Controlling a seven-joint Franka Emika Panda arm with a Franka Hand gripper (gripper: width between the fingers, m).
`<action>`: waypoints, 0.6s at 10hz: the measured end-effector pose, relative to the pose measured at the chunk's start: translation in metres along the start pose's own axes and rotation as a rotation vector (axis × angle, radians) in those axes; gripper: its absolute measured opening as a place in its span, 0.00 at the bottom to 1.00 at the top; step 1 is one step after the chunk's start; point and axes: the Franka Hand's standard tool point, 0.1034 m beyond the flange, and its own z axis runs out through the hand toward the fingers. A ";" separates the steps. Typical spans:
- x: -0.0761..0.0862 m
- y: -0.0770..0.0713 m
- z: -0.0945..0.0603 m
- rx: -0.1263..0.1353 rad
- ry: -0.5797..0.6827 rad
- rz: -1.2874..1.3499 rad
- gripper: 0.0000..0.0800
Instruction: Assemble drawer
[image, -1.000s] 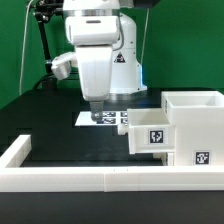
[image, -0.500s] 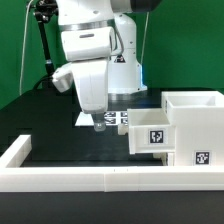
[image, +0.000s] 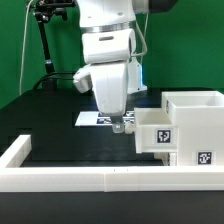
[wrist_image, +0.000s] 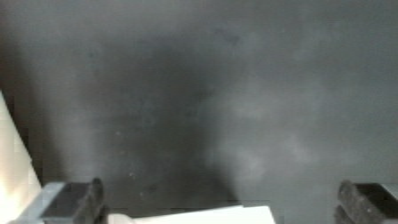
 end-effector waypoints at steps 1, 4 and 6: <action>0.008 0.000 0.001 0.001 0.000 0.015 0.81; 0.028 0.000 0.000 0.000 0.005 0.042 0.81; 0.039 -0.001 0.000 0.001 0.010 0.068 0.81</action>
Offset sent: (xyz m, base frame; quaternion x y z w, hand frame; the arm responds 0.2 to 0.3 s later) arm 0.0057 0.0272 0.0096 0.0027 -0.0029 0.0236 0.9997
